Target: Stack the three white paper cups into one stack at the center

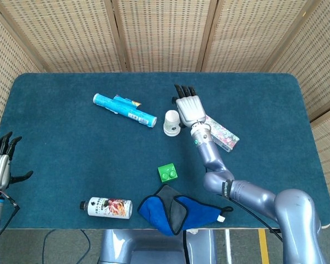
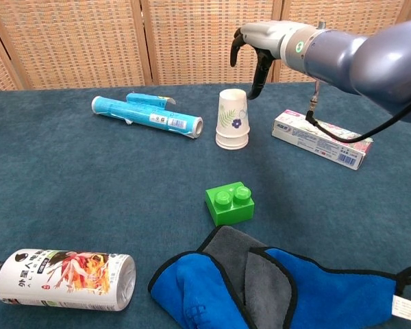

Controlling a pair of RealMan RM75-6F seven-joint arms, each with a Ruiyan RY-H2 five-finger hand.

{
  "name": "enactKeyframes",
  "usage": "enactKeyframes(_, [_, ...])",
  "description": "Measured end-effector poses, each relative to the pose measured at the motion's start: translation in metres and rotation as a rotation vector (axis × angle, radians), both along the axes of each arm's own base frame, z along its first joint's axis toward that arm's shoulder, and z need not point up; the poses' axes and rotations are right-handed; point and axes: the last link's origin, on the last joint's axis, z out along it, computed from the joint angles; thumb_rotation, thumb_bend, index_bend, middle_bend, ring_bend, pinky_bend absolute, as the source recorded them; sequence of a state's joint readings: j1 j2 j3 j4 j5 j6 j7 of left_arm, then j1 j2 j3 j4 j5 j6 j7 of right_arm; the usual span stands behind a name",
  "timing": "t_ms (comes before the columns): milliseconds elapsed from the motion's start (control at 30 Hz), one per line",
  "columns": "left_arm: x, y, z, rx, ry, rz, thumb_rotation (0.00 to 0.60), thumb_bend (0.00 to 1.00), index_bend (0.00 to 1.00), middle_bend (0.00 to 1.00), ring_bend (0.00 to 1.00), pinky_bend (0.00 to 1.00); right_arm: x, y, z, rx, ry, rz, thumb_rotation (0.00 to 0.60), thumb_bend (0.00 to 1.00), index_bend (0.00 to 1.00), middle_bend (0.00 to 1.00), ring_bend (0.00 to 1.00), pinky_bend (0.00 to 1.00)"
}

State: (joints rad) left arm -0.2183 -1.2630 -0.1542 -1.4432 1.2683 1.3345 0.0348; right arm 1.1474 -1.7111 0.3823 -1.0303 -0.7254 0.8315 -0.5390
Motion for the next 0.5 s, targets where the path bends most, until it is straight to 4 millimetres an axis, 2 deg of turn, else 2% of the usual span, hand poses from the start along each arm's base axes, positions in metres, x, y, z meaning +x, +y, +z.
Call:
enactKeyframes(200, [0.002, -0.001, 0.0, 0.003, -0.001, -0.009, 0.6, 0.16, 0.12, 0.0, 0.0, 0.0, -0.008, 0.007, 0.004, 0.004, 0.002, -0.005, 0.6, 0.13, 0.29, 0.03, 0.0, 0.11])
enactKeyframes(333, [0.001, -0.002, 0.002, 0.012, -0.005, -0.009, 0.6, 0.16, 0.1, 0.0, 0.0, 0.0, -0.019, 0.02, 0.011, 0.007, 0.004, 0.001, 0.6, 0.13, 0.26, 0.01, 0.0, 0.09])
enactKeyframes(400, [0.001, -0.003, 0.003, 0.017, -0.009, -0.012, 0.6, 0.16, 0.08, 0.0, 0.0, 0.0, -0.027, 0.029, 0.015, 0.007, 0.007, 0.006, 0.6, 0.13, 0.23, 0.0, 0.0, 0.08])
enactKeyframes(500, [0.001, -0.005, 0.002, 0.013, -0.007, -0.015, 0.6, 0.16, 0.02, 0.0, 0.0, 0.0, -0.045, 0.048, 0.025, 0.009, 0.013, 0.01, 0.6, 0.12, 0.14, 0.0, 0.0, 0.03])
